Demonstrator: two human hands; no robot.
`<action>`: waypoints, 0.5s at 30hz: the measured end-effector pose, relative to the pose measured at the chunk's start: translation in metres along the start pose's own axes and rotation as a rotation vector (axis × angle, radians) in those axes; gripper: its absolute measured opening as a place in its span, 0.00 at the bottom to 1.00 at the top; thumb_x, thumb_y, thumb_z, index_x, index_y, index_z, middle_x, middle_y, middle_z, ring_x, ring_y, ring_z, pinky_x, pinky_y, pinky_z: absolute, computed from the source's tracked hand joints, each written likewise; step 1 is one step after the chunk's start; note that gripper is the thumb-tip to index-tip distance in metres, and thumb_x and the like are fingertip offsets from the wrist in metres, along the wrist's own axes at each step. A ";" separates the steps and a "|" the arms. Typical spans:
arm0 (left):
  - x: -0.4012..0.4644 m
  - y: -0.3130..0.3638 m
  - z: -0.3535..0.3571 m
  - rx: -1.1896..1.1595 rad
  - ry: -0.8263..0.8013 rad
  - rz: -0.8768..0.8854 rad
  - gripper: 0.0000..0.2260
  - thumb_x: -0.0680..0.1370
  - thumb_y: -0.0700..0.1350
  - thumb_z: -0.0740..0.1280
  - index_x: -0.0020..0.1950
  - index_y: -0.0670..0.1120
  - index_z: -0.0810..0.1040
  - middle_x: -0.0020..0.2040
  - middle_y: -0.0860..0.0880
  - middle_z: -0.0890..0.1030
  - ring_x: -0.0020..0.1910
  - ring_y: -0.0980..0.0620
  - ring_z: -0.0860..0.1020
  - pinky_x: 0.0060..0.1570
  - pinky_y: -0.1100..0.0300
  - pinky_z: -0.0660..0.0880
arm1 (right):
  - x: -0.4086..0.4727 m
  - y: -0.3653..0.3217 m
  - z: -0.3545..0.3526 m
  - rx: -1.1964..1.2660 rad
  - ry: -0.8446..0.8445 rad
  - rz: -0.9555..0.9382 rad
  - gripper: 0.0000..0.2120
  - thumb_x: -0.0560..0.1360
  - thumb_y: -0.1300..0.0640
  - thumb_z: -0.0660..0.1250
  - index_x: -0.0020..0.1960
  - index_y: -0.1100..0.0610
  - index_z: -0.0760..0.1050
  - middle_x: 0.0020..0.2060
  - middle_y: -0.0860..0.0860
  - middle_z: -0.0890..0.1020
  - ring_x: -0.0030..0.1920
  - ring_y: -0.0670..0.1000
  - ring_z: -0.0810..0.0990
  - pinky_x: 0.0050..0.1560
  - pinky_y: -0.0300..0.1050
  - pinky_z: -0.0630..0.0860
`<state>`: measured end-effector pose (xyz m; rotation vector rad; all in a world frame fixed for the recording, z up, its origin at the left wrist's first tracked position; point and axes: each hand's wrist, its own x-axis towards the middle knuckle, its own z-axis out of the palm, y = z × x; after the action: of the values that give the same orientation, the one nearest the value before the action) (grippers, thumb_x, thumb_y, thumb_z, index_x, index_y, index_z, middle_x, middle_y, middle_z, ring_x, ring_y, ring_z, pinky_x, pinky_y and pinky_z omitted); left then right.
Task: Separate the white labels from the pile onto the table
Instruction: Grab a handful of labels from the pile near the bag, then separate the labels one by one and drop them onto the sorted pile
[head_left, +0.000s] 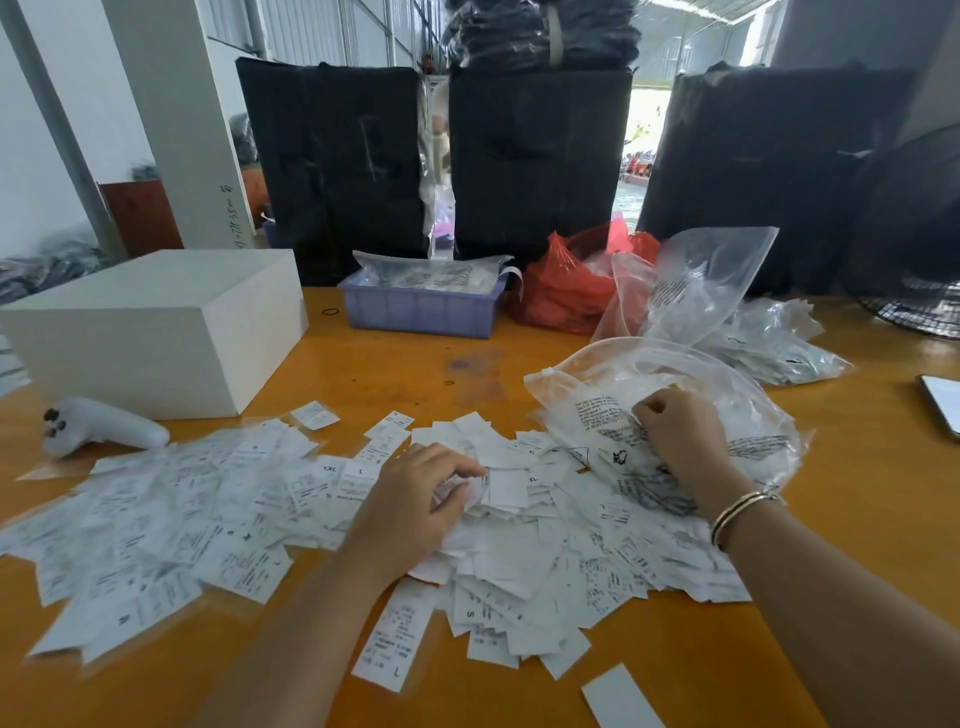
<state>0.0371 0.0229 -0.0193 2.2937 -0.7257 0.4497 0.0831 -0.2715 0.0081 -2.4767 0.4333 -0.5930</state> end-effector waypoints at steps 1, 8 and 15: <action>0.000 0.000 0.000 -0.002 0.007 -0.004 0.08 0.77 0.41 0.66 0.54 0.51 0.80 0.50 0.59 0.78 0.55 0.58 0.74 0.57 0.56 0.72 | -0.001 -0.001 -0.001 -0.001 0.025 -0.010 0.10 0.76 0.56 0.64 0.39 0.58 0.79 0.41 0.54 0.82 0.44 0.57 0.77 0.48 0.52 0.74; 0.000 0.002 -0.003 -0.106 0.135 -0.056 0.09 0.78 0.40 0.65 0.51 0.54 0.79 0.48 0.65 0.76 0.52 0.68 0.73 0.50 0.77 0.66 | -0.036 -0.056 -0.023 0.516 0.205 -0.364 0.04 0.76 0.57 0.66 0.44 0.51 0.79 0.32 0.42 0.79 0.34 0.49 0.76 0.36 0.36 0.72; 0.000 0.009 -0.009 -0.441 0.073 -0.239 0.16 0.75 0.64 0.58 0.61 0.65 0.70 0.56 0.67 0.76 0.55 0.71 0.72 0.47 0.78 0.68 | -0.090 -0.091 0.010 0.817 -0.416 -0.268 0.04 0.76 0.58 0.67 0.42 0.54 0.77 0.29 0.49 0.82 0.25 0.43 0.71 0.27 0.34 0.68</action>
<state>0.0307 0.0235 -0.0077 1.9053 -0.4524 0.2323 0.0272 -0.1571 0.0248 -1.7891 -0.2711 -0.2552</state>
